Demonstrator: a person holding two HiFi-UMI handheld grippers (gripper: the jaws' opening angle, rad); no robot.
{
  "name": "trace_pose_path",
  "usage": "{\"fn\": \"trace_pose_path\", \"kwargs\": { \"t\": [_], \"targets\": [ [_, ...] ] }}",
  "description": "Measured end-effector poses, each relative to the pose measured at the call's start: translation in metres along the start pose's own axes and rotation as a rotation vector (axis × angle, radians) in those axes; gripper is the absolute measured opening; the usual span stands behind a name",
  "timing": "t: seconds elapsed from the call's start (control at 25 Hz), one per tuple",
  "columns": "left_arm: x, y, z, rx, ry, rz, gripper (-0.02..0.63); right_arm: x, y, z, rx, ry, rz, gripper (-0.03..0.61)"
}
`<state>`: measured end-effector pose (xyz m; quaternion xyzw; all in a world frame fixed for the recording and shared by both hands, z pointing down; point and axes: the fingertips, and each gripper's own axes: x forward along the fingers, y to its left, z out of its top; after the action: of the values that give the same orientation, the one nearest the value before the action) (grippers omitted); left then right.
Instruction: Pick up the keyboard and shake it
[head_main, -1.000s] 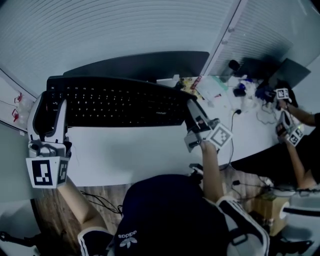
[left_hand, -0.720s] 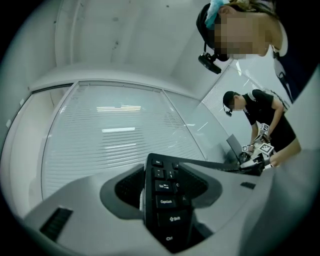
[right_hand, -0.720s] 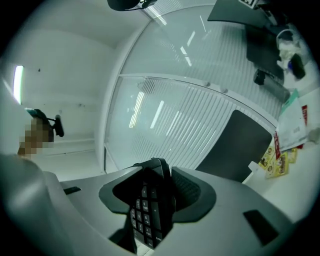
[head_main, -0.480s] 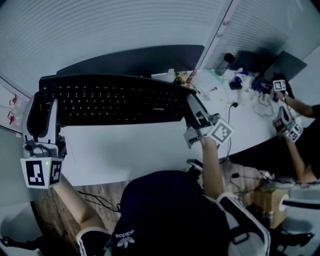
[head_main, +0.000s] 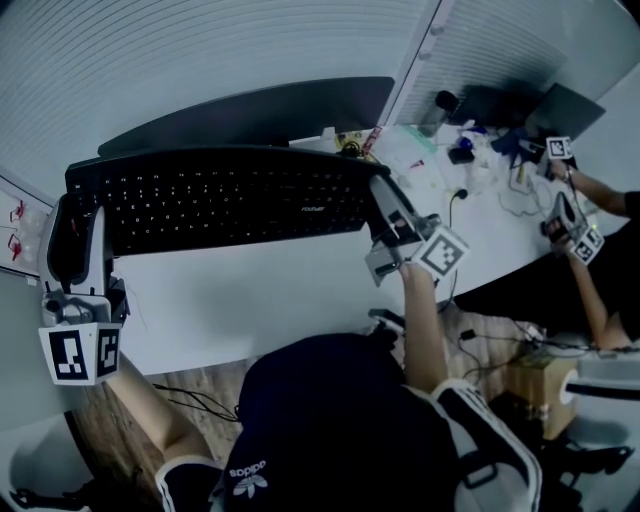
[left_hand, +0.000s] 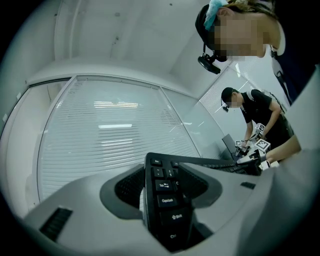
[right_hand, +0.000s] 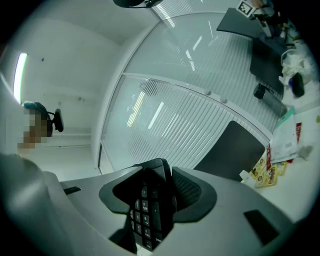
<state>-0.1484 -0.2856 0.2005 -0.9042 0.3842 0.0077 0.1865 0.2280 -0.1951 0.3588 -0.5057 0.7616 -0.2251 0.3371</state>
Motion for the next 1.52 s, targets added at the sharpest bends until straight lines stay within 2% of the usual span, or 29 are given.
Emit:
{"fn": "trace_pose_path", "kwargs": {
  "t": [0.2, 1.16, 1.52],
  "targets": [
    [0.000, 0.001, -0.002, -0.006, -0.001, 0.000, 0.213, 0.001, 0.001, 0.000, -0.022, 0.010, -0.002, 0.169],
    [-0.001, 0.000, 0.000, -0.015, 0.026, 0.020, 0.213, 0.002, 0.001, 0.005, -0.006, 0.016, -0.020, 0.169],
    [-0.006, 0.003, -0.015, -0.056, 0.065, 0.030, 0.213, 0.003, 0.003, 0.010, -0.121, 0.042, -0.041, 0.169]
  ]
}}
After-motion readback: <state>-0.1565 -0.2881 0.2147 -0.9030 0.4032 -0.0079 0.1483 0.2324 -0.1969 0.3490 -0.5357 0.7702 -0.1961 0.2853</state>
